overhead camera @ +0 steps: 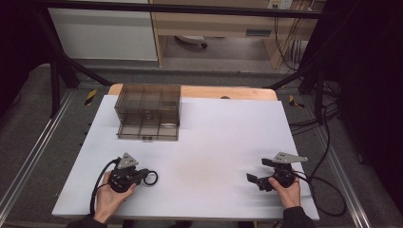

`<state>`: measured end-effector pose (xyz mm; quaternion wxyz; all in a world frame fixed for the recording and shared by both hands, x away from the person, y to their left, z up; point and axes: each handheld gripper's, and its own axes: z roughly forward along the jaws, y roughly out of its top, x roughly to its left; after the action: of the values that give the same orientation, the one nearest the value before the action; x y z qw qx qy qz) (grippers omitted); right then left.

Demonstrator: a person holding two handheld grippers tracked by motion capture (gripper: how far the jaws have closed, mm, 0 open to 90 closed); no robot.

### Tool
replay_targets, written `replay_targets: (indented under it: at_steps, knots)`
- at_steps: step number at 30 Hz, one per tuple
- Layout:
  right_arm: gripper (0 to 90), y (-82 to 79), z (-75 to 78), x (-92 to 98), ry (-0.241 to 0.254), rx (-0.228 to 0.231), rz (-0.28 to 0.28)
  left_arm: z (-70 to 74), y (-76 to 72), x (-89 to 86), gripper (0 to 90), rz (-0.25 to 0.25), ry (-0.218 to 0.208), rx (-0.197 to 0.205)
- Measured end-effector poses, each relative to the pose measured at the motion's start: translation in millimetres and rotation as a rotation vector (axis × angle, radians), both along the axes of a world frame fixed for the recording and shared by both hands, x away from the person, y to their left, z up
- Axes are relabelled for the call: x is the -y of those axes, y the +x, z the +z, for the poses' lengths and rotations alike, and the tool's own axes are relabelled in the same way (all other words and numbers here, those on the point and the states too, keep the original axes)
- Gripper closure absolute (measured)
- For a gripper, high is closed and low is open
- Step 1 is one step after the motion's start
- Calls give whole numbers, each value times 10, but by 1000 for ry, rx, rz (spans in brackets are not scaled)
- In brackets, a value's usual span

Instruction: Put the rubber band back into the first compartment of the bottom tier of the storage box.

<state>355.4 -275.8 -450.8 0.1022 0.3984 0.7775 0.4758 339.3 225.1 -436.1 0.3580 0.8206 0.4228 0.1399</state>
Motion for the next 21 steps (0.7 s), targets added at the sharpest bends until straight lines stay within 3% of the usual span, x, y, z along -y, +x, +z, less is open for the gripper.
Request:
replay_targets:
  at_steps: [21]
  knots:
    - [7,3,-4,-2,-5,-1,2,104,-30,-97,876,8,-30,20]
